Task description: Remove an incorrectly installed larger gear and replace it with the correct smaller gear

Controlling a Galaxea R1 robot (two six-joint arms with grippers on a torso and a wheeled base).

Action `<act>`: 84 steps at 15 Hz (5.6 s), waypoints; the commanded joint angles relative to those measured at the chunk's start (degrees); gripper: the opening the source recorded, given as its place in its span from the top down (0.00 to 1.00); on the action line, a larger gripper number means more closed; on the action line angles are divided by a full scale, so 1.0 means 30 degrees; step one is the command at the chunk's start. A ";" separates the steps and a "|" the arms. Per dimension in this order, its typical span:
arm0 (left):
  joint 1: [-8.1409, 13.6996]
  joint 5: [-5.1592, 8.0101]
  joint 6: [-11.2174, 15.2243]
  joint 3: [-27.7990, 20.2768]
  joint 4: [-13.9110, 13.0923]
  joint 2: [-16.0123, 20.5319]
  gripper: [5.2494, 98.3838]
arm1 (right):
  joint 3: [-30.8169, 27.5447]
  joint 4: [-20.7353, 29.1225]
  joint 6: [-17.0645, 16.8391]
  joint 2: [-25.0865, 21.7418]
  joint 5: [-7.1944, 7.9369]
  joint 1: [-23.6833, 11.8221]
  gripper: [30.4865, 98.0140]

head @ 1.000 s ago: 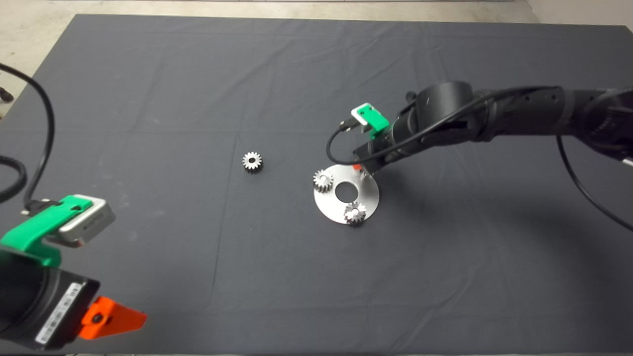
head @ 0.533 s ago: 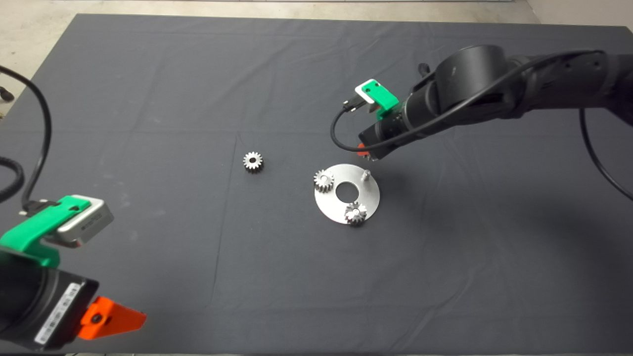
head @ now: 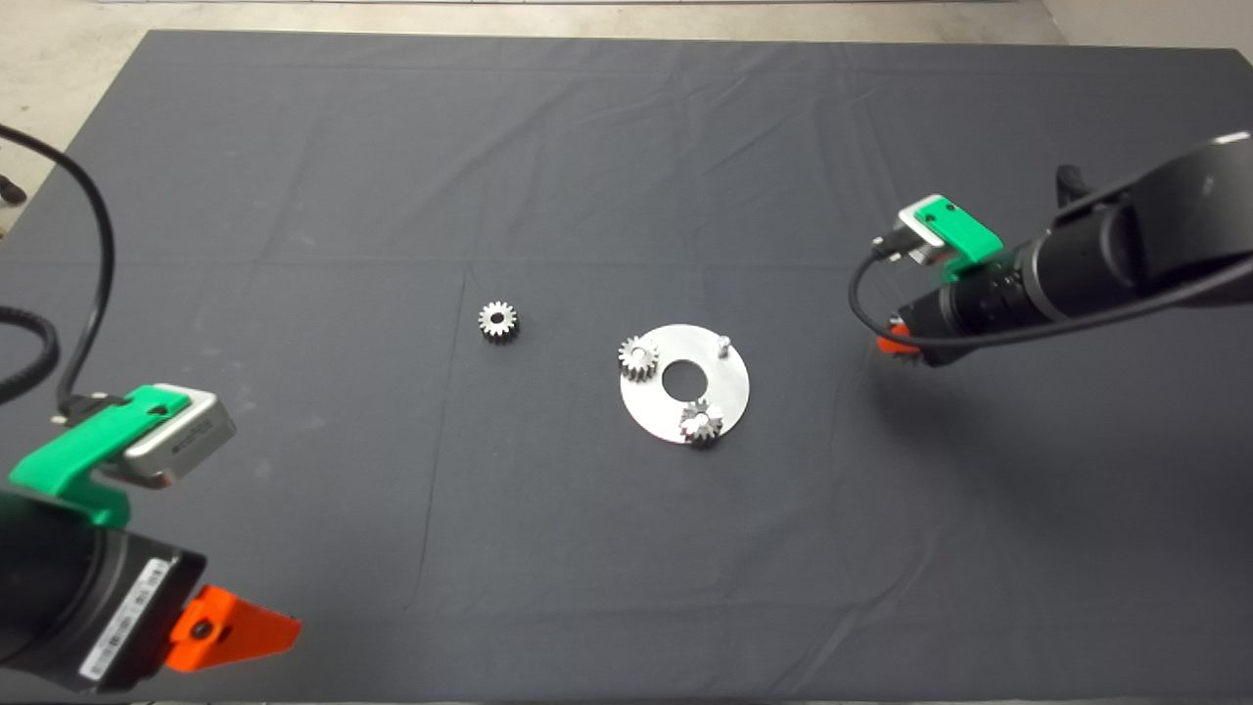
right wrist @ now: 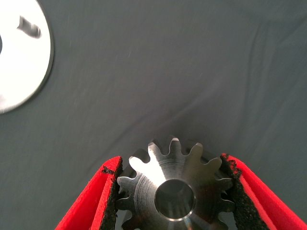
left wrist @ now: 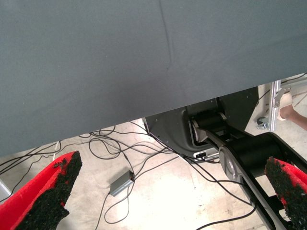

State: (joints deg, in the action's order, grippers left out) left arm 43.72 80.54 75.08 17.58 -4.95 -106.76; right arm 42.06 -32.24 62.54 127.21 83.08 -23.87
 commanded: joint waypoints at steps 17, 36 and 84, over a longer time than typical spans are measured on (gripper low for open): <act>0.0256 0.0105 -0.0096 -0.0211 -0.0225 0.0091 0.00 | 0.0152 -0.5658 0.4497 0.0299 0.1369 0.3708 0.71; 0.0224 0.0135 0.0022 -0.0123 -0.0255 0.0032 0.00 | 0.0565 -0.5629 0.4409 0.0651 0.1340 0.4001 0.67; -1.4633 -0.3472 0.5061 0.9106 3.0771 -0.7468 0.00 | -0.6818 1.2477 0.4145 -0.1963 0.2043 -1.2376 0.31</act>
State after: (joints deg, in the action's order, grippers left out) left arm -1.37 70.83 90.38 44.47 83.98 -128.55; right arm 21.21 3.46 74.52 119.10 87.66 -59.84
